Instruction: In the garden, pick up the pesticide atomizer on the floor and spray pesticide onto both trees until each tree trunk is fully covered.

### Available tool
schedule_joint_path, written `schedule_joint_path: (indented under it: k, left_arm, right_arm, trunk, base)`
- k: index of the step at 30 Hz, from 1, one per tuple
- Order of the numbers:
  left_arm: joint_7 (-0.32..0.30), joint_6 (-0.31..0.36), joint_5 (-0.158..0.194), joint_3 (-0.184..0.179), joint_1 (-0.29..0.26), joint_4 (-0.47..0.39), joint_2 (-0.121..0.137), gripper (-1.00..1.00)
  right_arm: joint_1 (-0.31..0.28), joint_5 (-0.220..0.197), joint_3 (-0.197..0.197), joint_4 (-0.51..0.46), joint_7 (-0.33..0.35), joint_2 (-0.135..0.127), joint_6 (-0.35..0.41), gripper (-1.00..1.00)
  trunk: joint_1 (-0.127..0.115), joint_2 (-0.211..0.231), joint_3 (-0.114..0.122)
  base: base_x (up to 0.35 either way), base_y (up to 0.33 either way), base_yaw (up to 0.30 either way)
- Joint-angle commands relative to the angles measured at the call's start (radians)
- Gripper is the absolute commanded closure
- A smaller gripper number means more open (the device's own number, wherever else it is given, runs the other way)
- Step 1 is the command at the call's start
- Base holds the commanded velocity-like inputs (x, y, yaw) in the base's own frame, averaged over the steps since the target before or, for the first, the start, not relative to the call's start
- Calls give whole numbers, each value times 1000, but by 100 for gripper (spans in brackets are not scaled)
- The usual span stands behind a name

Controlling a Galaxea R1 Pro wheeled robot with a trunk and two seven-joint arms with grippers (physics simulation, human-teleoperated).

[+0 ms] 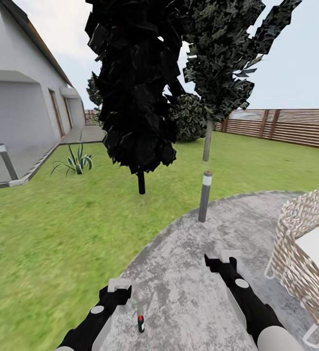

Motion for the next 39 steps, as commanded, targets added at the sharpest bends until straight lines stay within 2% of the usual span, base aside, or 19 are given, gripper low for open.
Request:
schedule_joint_path:
  k: [1,15,24,35,39]
  left_arm:
    - [0,0,0,-1,0,0,0,-100]
    - [0,-3,1,0,1,0,0,-100]
    - [0,-3,2,1,1,0,0,-100]
    - [0,-16,-2,2,1,0,2,-100]
    - [0,-30,-2,2,1,0,0,-100]
  right_arm:
    - [0,0,0,0,0,0,0,-100]
    - [-1,0,0,-1,0,0,0,-100]
    - [0,0,0,-1,0,0,0,-100]
    - [0,0,0,-1,0,1,0,-100]
    - [0,0,0,-1,0,2,0,-100]
  trunk:
    - [0,0,0]
    - [0,0,0]
    - [0,0,0]
    - [0,0,-1]
    - [15,-28,-19]
  base:
    - [273,-174,36]
    - [190,-219,5]
    - [299,4,0]
    - [26,5,0]
    - [0,0,0]
